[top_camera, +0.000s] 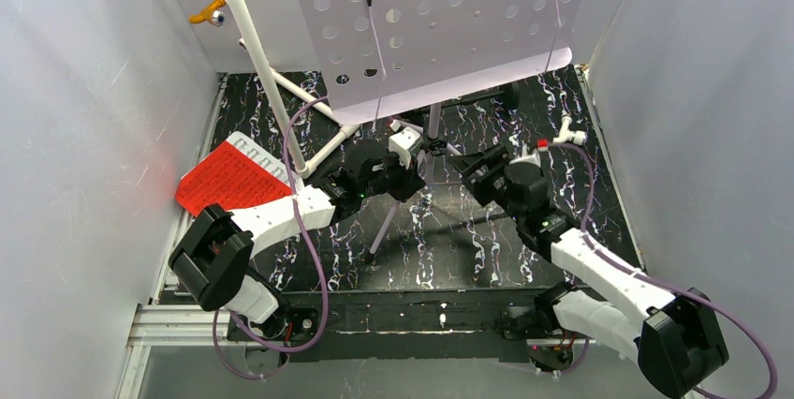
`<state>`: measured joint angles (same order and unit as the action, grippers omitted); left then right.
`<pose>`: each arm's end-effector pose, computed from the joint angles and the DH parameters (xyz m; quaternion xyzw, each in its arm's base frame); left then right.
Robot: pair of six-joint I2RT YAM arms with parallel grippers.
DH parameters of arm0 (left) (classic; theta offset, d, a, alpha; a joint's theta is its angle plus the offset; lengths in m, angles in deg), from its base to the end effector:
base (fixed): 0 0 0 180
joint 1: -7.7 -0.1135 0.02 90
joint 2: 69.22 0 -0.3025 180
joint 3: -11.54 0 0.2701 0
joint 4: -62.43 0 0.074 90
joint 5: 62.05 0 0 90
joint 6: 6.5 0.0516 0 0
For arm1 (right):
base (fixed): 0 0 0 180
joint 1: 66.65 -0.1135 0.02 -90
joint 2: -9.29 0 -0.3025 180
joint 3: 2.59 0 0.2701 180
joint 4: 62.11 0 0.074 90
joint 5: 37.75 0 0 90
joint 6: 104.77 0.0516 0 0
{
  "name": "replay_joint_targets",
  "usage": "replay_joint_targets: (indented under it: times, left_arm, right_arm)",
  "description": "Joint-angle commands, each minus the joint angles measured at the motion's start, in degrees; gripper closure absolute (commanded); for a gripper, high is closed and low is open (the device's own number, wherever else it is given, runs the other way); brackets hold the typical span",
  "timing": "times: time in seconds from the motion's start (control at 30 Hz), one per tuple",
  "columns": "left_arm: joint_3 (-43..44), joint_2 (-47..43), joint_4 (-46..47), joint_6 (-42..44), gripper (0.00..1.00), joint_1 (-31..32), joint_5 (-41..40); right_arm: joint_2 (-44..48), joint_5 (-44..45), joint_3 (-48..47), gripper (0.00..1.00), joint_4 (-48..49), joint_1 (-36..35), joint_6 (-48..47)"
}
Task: Set up the instrument practice props
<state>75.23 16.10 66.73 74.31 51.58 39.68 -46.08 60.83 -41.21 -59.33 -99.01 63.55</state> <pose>0.2560 -0.2607 0.2783 0.2967 0.7469 -0.3370 0.4905 0.1968 0.1156 0.2544 0.3491 0.7053 0.4716 0.3977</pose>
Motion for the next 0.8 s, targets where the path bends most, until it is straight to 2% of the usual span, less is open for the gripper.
replay_joint_targets:
  times: [0.0, 0.17, 0.3, 0.43, 0.57, 0.67, 0.77]
  left_arm:
    - [-0.1, 0.5, -6.8, -1.9, 1.0, -0.1, -0.3]
    - [-0.2, 3.5, -6.8, -2.9, 1.0, -0.1, -0.1]
    - [-0.6, 5.8, -6.8, -4.1, 1.0, 0.0, -0.6]
    - [-0.9, 6.0, -6.8, -3.7, 1.0, -0.1, -1.1]
    - [-1.0, 7.0, -6.8, -3.8, 1.0, -0.1, -0.8]
    - [-0.7, 7.5, -6.8, -4.0, 1.0, -0.1, -0.6]
    - [-0.7, 7.1, -6.8, -3.9, 1.0, 0.0, -0.6]
  right_arm:
    - [1.8, 3.0, -13.2, 0.14, -12.2, -0.3, -32.3]
    - [0.0, 0.2, -19.7, 0.12, -12.5, -5.1, -50.4]
    - [-1.4, 7.3, -23.7, 0.12, -13.6, -10.4, -60.9]
    - [-3.2, 8.4, -25.3, 0.16, -13.8, -13.0, -67.6]
    - [-2.4, 14.9, -23.0, 0.2, -11.8, -16.7, -74.5]
    - [-2.0, 16.9, -21.8, 0.3, -10.3, -18.7, -81.4]
    - [-2.4, 17.8, -21.4, 0.33, -8.3, -21.0, -87.2]
